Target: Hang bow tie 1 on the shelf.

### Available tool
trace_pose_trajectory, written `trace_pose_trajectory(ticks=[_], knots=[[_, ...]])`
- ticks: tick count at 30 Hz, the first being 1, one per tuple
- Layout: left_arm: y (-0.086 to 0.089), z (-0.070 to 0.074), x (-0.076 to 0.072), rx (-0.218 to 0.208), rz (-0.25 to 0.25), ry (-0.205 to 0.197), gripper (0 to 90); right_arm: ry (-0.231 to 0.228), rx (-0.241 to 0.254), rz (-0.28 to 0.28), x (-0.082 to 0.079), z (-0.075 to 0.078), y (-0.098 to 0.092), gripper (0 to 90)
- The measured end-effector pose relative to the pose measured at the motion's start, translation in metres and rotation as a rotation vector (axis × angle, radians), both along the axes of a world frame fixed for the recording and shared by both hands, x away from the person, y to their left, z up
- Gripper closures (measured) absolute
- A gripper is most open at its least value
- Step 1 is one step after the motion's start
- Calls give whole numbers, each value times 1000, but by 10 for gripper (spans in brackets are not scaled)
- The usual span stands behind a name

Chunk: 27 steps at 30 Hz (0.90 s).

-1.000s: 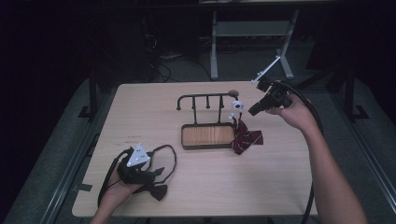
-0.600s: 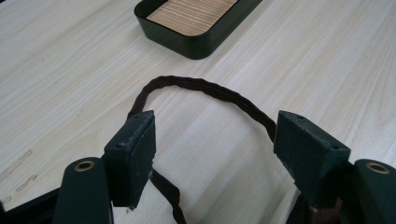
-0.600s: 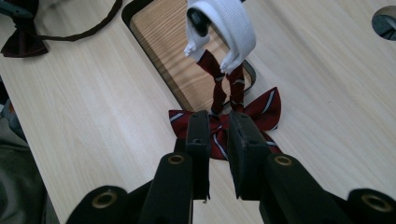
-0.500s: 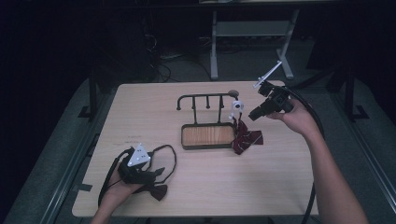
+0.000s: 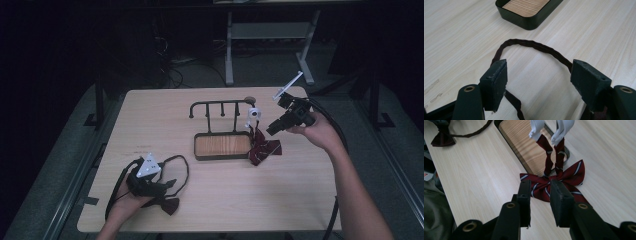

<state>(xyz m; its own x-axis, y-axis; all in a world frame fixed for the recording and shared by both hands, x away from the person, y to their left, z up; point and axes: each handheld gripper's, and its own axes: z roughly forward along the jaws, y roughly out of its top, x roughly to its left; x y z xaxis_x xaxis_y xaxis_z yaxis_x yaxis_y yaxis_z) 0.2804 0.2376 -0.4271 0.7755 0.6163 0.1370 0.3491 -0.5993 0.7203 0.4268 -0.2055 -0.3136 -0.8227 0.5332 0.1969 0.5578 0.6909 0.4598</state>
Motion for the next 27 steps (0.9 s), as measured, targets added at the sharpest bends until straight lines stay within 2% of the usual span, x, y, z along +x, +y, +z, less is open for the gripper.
trace_pose_trajectory(ticks=[13, 17, 18, 22, 27], knots=[[2, 0, 0, -3, 7, 0, 301, 13, 2, 0, -13, -11, -4, 616], [1, 0, 0, -5, 9, 0, 301, 17, 16, 3, -19, -21, -8, 605], [1, 0, 0, -6, 9, 0, 302, 28, 25, 0, -23, -30, -10, 600], [1, -1, 0, -2, 8, 2, 301, 42, 31, -8, -28, -42, -15, 592], [1, 0, 0, -4, 9, 2, 301, 47, 37, -11, -30, -51, -19, 583]])
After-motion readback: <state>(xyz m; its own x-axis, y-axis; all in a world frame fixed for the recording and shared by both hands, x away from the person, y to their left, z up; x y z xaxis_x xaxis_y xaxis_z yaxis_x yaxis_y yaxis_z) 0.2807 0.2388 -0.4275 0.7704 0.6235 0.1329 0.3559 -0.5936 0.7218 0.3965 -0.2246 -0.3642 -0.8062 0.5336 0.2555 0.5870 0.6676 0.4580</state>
